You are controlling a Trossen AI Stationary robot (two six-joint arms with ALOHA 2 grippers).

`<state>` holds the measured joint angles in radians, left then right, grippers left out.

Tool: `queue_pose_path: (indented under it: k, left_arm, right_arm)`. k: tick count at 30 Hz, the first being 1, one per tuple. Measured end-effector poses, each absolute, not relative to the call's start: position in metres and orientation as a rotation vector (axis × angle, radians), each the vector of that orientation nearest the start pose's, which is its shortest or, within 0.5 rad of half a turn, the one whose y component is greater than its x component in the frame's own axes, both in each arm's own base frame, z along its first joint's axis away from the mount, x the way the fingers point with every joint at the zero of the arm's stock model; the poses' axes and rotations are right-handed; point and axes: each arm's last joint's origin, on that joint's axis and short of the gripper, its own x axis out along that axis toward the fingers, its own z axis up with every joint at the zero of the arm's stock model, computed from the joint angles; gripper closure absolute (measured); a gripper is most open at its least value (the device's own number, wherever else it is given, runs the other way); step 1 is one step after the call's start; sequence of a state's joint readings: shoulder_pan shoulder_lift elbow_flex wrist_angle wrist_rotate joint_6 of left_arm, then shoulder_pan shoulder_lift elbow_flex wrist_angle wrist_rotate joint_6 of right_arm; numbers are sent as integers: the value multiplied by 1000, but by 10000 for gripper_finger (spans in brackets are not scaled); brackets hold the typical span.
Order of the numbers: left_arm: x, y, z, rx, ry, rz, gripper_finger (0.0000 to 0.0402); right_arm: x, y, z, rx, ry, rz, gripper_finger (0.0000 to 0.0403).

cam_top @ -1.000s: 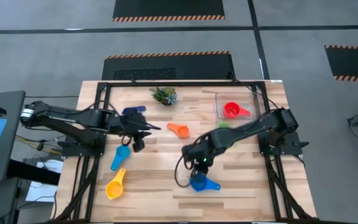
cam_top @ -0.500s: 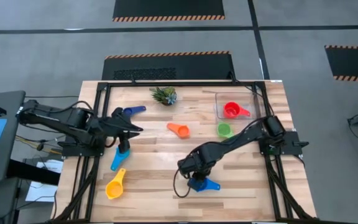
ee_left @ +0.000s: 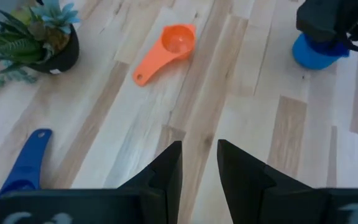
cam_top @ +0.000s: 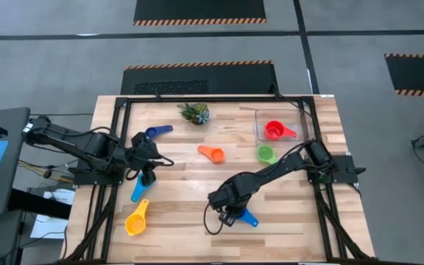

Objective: Nest measuring cups in basket
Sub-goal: Stack the blue measuring cup on top of the red measuring cup in the transparent bin

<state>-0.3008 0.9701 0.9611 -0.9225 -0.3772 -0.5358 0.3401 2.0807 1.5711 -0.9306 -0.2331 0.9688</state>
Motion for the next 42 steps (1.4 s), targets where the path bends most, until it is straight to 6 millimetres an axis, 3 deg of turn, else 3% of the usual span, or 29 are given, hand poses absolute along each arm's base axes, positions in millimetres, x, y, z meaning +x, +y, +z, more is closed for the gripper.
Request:
queue_pose_path:
  k: [4,11,25,37,42]
  left_arm:
    - [169,-41,302,-182,829,314,313]
    - [171,-41,301,-174,827,326,313]
    - [171,-41,301,-175,829,327,313]
    - [171,-41,301,-174,829,328,313]
    - [171,-41,301,-174,829,328,313]
  right_arm:
    - [383,141,193,699,1479,-245,276]
    - [383,135,214,579,1340,-333,276]
    - [376,133,211,401,1411,-274,276]
    - [364,128,181,376,1474,-303,276]
    - [365,126,178,401,1470,-294,276]
